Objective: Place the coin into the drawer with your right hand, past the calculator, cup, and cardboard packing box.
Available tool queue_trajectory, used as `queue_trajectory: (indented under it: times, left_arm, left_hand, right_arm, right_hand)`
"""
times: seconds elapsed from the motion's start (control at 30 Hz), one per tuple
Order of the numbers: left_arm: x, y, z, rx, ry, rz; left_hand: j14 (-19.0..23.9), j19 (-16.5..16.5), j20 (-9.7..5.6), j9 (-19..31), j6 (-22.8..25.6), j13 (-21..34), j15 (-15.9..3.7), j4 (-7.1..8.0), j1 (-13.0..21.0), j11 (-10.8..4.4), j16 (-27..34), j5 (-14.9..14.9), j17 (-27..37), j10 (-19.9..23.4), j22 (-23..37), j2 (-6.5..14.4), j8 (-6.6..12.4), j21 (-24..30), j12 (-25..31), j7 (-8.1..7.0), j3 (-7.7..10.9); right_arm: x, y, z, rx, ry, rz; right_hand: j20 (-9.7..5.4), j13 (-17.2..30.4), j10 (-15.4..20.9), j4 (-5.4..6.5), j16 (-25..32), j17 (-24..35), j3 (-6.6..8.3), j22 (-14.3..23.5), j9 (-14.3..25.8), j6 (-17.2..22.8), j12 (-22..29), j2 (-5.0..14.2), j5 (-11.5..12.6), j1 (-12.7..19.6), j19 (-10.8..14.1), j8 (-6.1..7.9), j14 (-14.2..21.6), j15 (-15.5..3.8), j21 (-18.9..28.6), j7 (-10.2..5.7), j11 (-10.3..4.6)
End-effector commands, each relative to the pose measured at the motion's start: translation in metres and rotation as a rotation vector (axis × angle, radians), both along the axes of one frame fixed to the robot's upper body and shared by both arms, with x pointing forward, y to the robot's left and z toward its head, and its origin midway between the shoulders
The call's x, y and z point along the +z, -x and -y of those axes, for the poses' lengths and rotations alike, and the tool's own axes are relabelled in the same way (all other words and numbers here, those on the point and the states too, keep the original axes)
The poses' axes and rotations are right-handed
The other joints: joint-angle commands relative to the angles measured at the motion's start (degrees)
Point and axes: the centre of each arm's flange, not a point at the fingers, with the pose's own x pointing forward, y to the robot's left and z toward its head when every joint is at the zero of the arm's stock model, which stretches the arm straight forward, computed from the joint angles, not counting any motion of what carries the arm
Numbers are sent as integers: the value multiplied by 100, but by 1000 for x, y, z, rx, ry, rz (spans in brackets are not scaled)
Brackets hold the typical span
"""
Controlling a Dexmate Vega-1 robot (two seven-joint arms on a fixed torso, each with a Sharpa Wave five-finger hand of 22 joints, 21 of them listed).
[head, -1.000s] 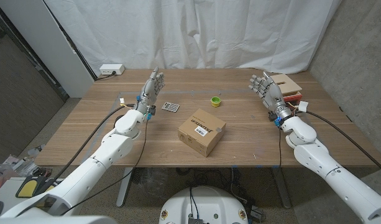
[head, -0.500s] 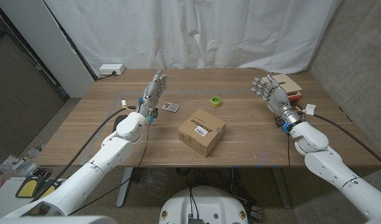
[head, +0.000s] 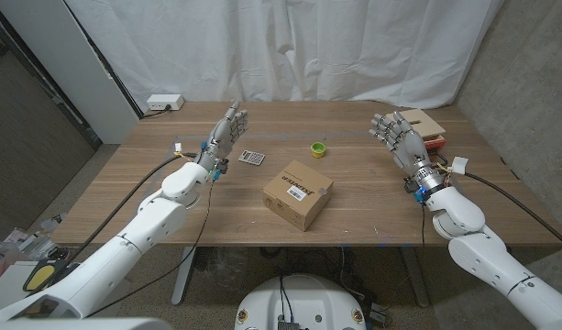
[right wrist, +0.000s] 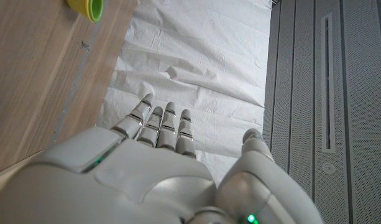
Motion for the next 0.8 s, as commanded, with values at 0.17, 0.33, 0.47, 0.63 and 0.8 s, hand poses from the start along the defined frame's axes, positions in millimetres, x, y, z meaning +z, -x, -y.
queue_trajectory:
  times: [0.17,0.33,0.47,0.63,0.8]
  left_arm:
    - [5,7,-2,-21,-22,20]
    - [0,6,-4,-21,-13,17]
    - [-3,10,-7,-16,-7,18]
    - [-5,12,-10,-14,-16,16]
    - [-6,15,-12,-14,-15,17]
  left_hand:
    - [71,62,-78,32,86,14,-1,-29,97,-16,22,52,18,60,20,24,23,-15,35,1,22]
    - [77,65,-81,32,92,14,-1,-30,104,-13,16,53,18,68,21,35,19,-24,30,-9,20]
    - [82,69,-78,33,99,14,1,-31,111,-21,11,54,19,66,21,45,16,-32,23,3,19]
    - [84,69,-77,33,101,15,7,-32,118,28,4,55,19,79,22,54,11,-42,20,6,16]
    - [88,70,-77,33,108,15,6,-33,124,16,0,55,19,82,22,60,8,-50,16,14,13]
  right_arm:
    - [-8,22,-9,-28,-7,87]
    - [-8,31,-12,-30,21,103]
    - [-11,37,-14,-41,24,109]
    - [-14,44,-16,-63,38,136]
    - [-16,50,-19,-76,57,155]
  right_hand:
    - [-5,33,187,-58,55,16,27,14,19,176,62,18,-15,124,170,53,190,-77,-12,-120,-118]
    - [-1,34,208,-73,55,15,32,15,20,209,64,18,-13,144,198,56,225,-81,-17,-188,-155]
    - [3,35,229,-85,60,15,39,16,21,259,65,21,-10,161,228,65,269,-107,-22,-227,-183]
    - [-43,31,300,-129,109,11,56,18,23,403,68,18,-1,224,464,84,527,-231,18,-264,-254]
    - [-49,30,346,-147,107,9,62,18,23,402,76,12,3,250,523,70,577,-251,23,-280,-289]
